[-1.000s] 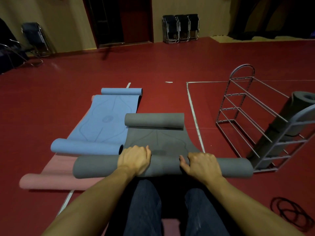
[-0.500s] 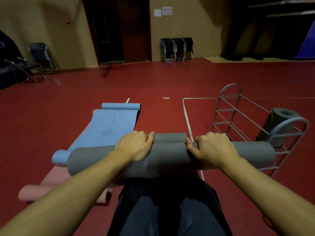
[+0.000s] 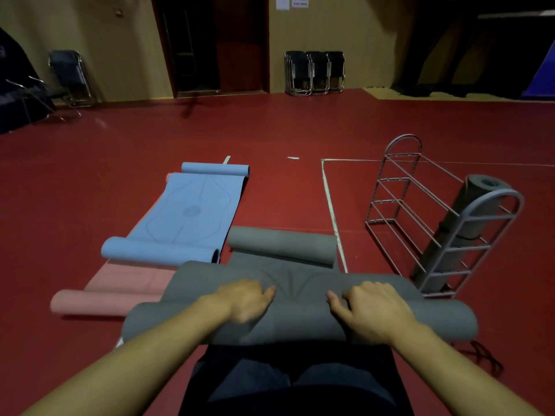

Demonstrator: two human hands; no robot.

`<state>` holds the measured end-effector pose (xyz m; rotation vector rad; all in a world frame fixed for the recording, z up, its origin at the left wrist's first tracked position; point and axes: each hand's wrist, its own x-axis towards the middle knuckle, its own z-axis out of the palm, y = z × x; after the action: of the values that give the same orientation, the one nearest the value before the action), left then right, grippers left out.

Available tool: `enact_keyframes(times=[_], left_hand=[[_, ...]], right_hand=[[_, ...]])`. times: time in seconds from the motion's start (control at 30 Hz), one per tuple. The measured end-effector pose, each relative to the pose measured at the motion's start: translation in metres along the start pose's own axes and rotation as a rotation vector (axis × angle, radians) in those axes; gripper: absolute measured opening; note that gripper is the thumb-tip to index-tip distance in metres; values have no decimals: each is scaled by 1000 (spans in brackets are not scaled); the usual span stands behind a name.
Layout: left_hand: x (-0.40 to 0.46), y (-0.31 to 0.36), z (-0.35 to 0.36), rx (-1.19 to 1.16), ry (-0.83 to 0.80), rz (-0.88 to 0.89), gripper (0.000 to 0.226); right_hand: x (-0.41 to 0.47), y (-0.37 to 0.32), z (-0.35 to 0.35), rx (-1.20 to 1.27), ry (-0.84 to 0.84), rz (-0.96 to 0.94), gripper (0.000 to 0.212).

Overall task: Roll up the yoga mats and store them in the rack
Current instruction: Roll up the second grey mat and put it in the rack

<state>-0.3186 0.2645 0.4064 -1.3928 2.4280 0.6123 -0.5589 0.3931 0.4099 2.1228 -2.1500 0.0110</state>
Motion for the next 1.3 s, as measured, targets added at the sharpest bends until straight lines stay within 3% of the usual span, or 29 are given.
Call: enact_keyframes(times=[0.13,0.23,0.33,0.47,0.63,0.77,0.87,1.0,1.1,1.2,1.3], left_hand=[[10,-3,18,-14,-133,-16,72],[15,-2,24,-6,-93,12,68],[13,-8,33,60,74,139,60],[9,-14,47,146,381,279,69],[-7,-3,63,284,609,275,62],[2,-10,73,301,770,290,47],[11,-10,71,321,764,283,42],[14,-6,56,368,579,264,64],[25,-5,44,350,433,222,44],[28,-4,45,283,462,198,40],[28,-1,50,253,605,245,42]], right_hand=[[-4,-2,29,101,-121,-1,58],[3,0,42,185,-137,56,66],[11,1,44,192,-189,58,66],[13,2,47,197,-229,62,64],[17,5,49,233,-244,109,55],[11,-3,52,183,-134,126,48],[5,-9,56,94,32,177,53],[7,-28,67,58,261,168,58],[9,-42,81,43,265,150,64],[17,-37,86,27,324,127,63],[25,-34,88,33,368,92,57]])
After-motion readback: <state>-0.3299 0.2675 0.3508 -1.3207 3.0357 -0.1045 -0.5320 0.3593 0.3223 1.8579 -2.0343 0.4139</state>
